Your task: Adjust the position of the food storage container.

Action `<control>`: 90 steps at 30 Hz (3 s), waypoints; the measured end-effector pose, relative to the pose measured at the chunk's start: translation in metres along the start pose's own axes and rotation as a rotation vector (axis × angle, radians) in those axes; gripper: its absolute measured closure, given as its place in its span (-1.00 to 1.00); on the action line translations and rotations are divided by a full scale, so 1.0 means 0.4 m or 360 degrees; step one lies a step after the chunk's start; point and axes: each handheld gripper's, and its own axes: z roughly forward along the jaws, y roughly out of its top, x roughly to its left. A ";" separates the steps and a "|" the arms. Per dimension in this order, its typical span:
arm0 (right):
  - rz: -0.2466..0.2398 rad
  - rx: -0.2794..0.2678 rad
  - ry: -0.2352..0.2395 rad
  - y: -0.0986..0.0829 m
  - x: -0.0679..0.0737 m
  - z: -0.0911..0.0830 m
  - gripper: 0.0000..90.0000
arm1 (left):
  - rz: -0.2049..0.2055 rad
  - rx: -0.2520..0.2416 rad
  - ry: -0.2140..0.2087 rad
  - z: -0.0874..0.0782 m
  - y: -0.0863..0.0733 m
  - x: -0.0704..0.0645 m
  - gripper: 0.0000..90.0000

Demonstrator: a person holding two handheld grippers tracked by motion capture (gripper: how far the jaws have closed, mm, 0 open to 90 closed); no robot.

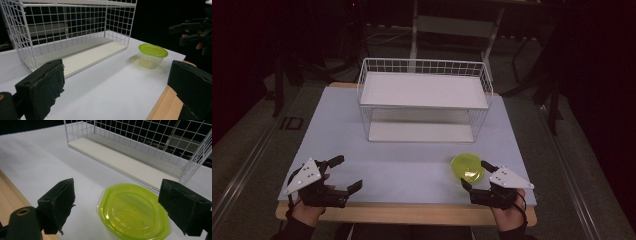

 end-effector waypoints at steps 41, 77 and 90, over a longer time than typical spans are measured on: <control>-0.0023 0.0019 -0.0151 0.144 -0.113 -0.040 -0.74 | 0.0000 0.0016 -0.0042 0.007 -0.002 -0.007 -0.96; 0.0288 0.0556 -0.0148 -0.087 -0.210 0.059 1.00 | 0.0016 0.0043 -0.0040 0.014 -0.004 -0.009 -0.96; 0.0315 0.0680 -0.0067 -0.111 -0.190 0.115 1.00 | 0.0025 0.0050 -0.0039 0.015 -0.005 -0.009 -0.96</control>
